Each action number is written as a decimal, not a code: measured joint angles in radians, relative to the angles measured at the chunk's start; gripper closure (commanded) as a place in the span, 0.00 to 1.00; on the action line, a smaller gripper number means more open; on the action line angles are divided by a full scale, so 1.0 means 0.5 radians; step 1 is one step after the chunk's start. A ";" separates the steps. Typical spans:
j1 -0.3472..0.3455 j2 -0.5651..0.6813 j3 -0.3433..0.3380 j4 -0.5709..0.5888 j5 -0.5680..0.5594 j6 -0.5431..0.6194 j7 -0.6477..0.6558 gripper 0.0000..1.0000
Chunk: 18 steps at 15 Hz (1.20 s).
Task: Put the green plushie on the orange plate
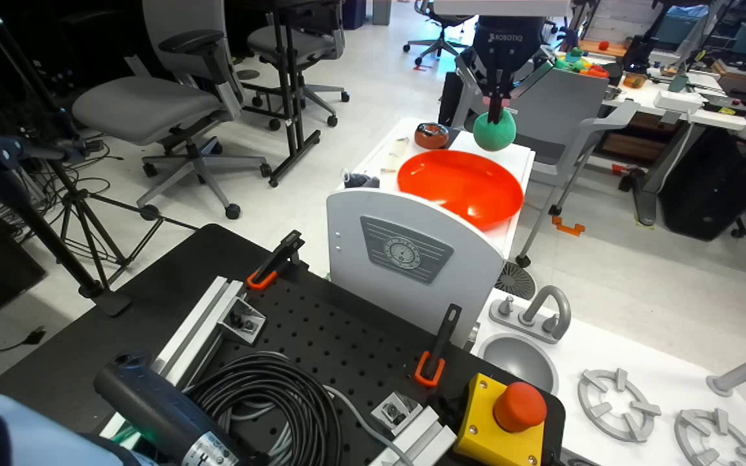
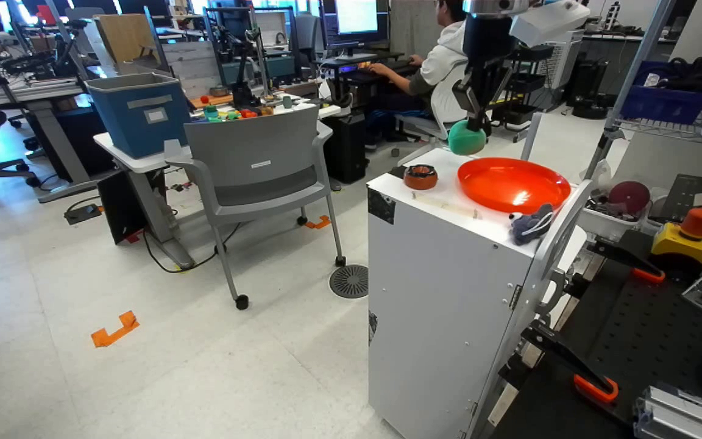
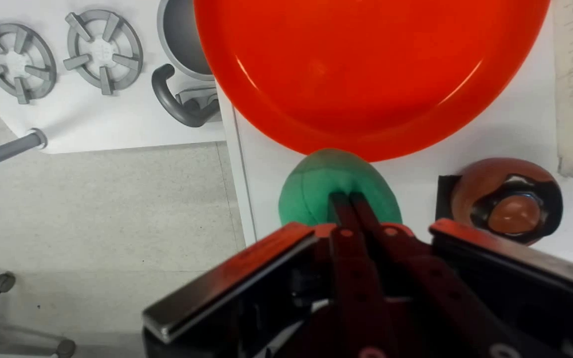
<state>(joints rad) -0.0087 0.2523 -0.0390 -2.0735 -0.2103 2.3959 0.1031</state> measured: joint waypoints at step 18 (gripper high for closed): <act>-0.027 -0.087 0.004 -0.082 0.256 -0.122 -0.263 0.99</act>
<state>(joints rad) -0.0224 0.2086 -0.0370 -2.1144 -0.0824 2.3352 -0.0282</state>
